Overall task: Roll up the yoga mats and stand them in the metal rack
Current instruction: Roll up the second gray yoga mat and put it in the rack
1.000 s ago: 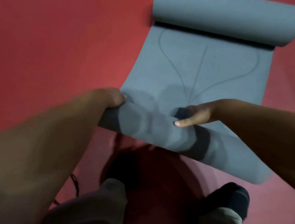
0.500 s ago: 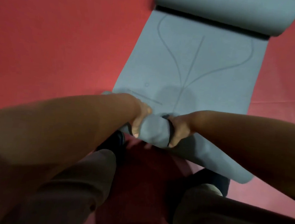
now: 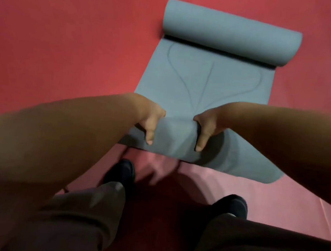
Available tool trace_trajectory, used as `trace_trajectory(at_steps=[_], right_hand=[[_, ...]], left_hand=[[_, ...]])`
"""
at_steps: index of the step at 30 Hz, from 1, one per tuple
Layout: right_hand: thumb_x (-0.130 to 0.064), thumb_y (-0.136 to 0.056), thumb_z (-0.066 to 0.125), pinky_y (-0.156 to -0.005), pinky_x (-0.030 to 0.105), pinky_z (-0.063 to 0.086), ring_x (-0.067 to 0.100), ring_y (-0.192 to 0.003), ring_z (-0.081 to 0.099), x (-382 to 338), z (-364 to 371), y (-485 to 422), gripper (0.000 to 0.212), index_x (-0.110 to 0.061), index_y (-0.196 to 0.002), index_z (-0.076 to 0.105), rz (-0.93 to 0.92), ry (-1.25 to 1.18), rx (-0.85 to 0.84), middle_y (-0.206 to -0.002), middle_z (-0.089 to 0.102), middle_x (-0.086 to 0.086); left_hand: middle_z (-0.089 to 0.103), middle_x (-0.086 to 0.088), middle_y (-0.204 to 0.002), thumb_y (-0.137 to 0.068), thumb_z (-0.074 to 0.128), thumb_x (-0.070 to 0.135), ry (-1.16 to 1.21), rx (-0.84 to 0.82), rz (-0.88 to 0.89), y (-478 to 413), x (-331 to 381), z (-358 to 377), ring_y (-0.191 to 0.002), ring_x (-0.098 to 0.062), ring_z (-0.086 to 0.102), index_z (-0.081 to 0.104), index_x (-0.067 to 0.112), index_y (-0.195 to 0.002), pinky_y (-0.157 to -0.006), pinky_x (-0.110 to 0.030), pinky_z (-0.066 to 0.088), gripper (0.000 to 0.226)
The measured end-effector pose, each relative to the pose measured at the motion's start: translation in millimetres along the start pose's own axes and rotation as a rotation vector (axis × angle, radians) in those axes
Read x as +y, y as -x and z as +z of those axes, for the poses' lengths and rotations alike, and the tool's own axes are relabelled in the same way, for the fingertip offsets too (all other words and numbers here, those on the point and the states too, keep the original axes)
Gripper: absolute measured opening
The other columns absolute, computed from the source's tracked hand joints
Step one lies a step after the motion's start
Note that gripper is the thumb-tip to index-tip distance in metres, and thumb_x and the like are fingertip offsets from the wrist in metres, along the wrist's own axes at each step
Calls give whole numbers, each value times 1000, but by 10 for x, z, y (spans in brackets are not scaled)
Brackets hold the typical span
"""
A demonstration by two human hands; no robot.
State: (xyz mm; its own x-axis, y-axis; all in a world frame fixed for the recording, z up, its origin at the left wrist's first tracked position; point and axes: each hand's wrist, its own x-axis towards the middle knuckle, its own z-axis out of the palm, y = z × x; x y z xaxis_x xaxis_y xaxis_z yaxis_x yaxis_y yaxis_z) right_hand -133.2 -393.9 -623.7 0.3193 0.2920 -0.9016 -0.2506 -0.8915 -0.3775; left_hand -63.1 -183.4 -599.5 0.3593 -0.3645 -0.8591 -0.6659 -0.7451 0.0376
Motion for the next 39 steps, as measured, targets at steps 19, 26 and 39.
trace_trajectory(at_steps=[19, 26, 39], right_hand=[[-65, -67, 92, -89, 38, 51, 36, -117, 65, -801, 513, 2872, 82, -19, -126, 60, 105, 255, 985, -129, 70, 12], [-58, -70, 94, -80, 36, 47, 37, -110, 65, -632, 865, 2803, 67, -20, -107, 53, 138, 244, 941, -121, 70, 14], [-52, -75, 90, -81, 31, 50, 30, -94, 64, -504, 618, 2529, 45, -21, -99, 68, 148, 231, 830, -111, 75, 9]], left_hand=[[73, -6, -95, -63, 97, 51, 58, 667, -144, 2726, 608, -729, -87, -30, 66, 74, 17, -100, -84, -38, 60, 55], [66, -6, -98, -66, 94, 53, 55, 705, -203, 2603, 808, -361, -99, -34, 70, 66, 23, -96, -78, -36, 54, 51], [59, -3, -90, -66, 95, 55, -11, 602, -174, 2322, 822, -538, -88, -30, 59, 58, 23, -89, -87, -40, 60, 55]])
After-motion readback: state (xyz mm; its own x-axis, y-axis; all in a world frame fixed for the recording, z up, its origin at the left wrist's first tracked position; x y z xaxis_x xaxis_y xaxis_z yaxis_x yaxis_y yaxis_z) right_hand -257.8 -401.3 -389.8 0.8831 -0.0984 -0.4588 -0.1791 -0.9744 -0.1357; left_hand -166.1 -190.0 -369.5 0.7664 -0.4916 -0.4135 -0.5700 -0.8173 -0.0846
